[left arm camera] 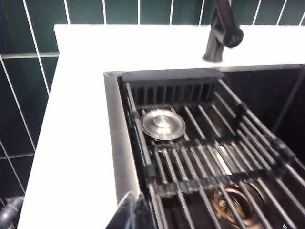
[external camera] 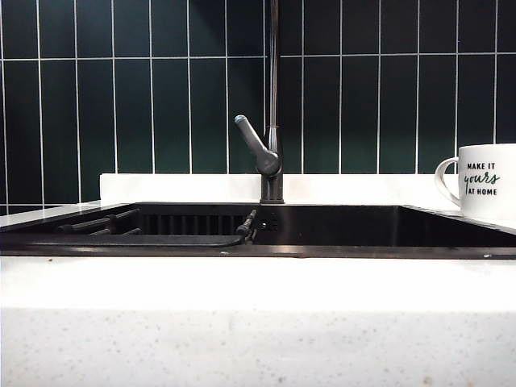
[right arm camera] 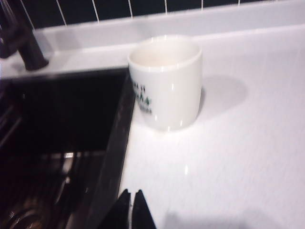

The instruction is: Pick up the mug next to the sink, go to the faucet to get some water, pour the water into the sink, and finally put the mug back to its place.

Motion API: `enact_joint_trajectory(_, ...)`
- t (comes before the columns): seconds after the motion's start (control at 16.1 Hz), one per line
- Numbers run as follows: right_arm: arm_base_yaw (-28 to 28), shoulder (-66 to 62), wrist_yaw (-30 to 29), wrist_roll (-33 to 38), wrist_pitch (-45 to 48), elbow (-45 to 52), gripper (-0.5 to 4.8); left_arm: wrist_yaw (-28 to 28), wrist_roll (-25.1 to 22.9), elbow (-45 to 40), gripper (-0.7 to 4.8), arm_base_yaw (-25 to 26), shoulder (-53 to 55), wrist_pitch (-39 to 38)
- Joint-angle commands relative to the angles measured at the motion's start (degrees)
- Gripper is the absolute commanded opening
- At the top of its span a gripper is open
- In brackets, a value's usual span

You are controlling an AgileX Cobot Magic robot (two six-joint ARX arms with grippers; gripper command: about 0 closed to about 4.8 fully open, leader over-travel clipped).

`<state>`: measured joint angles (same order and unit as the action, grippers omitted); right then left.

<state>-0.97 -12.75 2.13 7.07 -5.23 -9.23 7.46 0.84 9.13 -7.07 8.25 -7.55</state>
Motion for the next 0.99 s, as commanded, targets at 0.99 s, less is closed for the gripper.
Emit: enact_joint_trajectory(0.99,-1.2,0.2,4.3,-11.1,3.8,6.1,-0.01,-3.8,-1.9,-7.3,-0.06,0.1,0.0,4.7)
